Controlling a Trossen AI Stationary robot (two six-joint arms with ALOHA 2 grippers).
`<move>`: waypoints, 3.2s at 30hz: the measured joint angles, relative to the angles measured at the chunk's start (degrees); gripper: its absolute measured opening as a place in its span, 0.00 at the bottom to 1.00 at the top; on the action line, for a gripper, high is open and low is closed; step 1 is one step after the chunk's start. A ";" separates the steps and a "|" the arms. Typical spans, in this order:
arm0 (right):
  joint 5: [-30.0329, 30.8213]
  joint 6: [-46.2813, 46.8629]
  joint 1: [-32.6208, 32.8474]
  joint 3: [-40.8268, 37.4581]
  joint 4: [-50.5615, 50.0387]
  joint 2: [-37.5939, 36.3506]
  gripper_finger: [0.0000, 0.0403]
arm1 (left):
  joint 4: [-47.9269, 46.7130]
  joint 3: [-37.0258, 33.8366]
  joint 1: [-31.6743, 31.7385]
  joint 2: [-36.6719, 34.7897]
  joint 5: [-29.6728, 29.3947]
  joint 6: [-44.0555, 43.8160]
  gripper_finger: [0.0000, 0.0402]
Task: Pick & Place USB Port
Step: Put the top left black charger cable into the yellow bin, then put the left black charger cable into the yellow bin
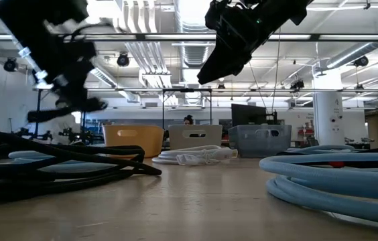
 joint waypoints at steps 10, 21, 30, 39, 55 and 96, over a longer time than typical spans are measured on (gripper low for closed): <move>0.07 0.02 0.00 0.37 -6.39 -1.01 0.43 | 2.41 16.14 16.78 5.09 -0.73 21.75 0.18; 0.09 5.26 -0.04 0.36 -11.67 -1.33 0.43 | 9.11 25.88 37.07 23.81 14.62 35.95 0.19; -0.02 6.25 -0.03 -0.42 -12.39 -1.36 0.43 | 10.49 31.57 44.95 38.37 19.94 31.21 0.19; -0.02 6.14 -0.02 -0.52 -13.81 -1.36 0.43 | 10.43 33.93 45.38 45.35 20.82 31.05 0.24; -0.02 6.25 0.00 -1.37 -14.55 -1.38 0.43 | 4.33 34.23 45.23 36.25 21.87 33.30 0.42; -0.22 9.27 0.00 -3.32 -17.07 -1.40 0.43 | 4.58 17.88 -7.79 11.30 25.05 15.90 0.42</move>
